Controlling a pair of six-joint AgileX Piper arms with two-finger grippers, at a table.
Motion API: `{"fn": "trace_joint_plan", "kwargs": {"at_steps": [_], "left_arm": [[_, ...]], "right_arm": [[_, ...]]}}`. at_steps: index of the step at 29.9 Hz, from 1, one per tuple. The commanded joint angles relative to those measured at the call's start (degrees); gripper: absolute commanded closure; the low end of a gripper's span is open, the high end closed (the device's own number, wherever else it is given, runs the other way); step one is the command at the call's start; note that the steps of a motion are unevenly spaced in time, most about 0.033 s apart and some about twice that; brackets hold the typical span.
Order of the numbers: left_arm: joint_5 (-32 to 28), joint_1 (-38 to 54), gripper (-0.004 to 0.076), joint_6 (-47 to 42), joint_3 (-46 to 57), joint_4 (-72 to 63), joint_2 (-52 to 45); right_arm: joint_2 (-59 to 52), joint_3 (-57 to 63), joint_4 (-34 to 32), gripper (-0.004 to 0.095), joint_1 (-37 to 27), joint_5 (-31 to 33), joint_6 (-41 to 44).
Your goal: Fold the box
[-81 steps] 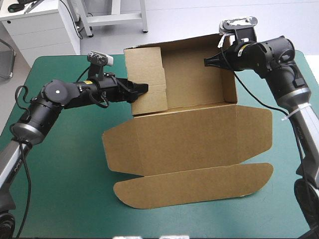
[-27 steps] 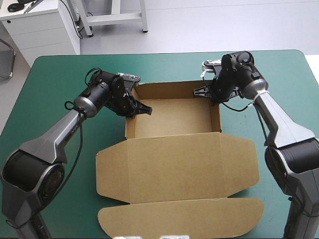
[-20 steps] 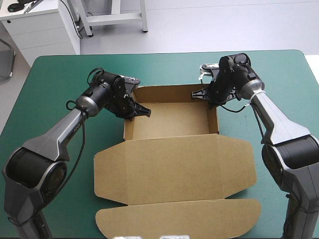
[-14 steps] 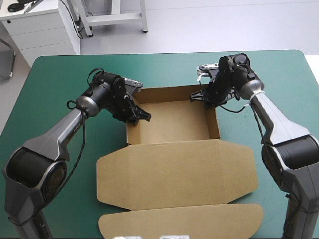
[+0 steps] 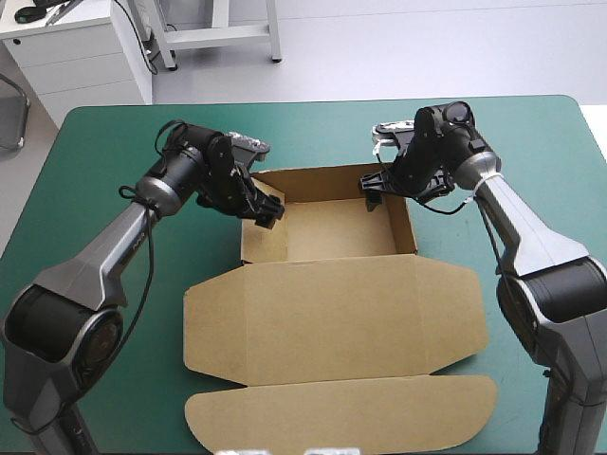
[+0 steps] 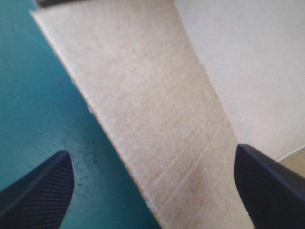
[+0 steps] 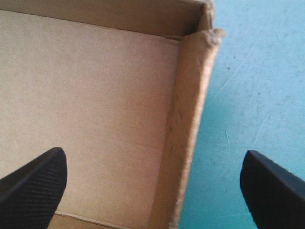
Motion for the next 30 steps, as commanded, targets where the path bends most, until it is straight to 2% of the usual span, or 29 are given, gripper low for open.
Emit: {"fn": "trace_joint_plan", "kwargs": {"at_steps": [1, 6, 8, 10, 15, 20, 30], "left_arm": [[-0.93, -0.14, 0.0082, 1.13, -6.46, -0.61, -7.22], [0.36, -0.14, 0.0101, 3.72, -10.09, 0.03, -14.22], [2.44, -0.14, 0.0176, 4.97, -10.09, 0.26, -17.26], [5.90, -0.14, 0.0337, 6.32, -10.09, 1.43, -20.47], [5.90, -0.14, 0.0731, 9.93, -5.32, 2.71, -27.91], [5.80, -0.14, 0.0727, 10.33, 4.24, 5.97, -36.86], [4.35, -0.03, 0.0731, 6.34, 33.07, 9.67, -52.02]], "right_arm": [[-4.43, -2.57, -0.32, 0.0032, -0.16, 0.88, -1.35], [-5.99, -5.34, -1.30, 0.0032, -0.16, 0.88, -2.56], [-6.68, -6.60, -1.28, 0.0032, -0.16, 0.88, -2.56], [-7.10, -7.49, -1.28, 0.0032, -0.16, 0.88, -2.56], [-7.19, -7.45, -1.57, 0.0032, -0.16, 0.88, -2.56], [-6.84, -7.43, -1.57, 0.0032, -0.16, 0.88, -2.56], [-6.46, -5.73, -2.29, 0.0032, -0.16, 0.88, -3.12]]}}
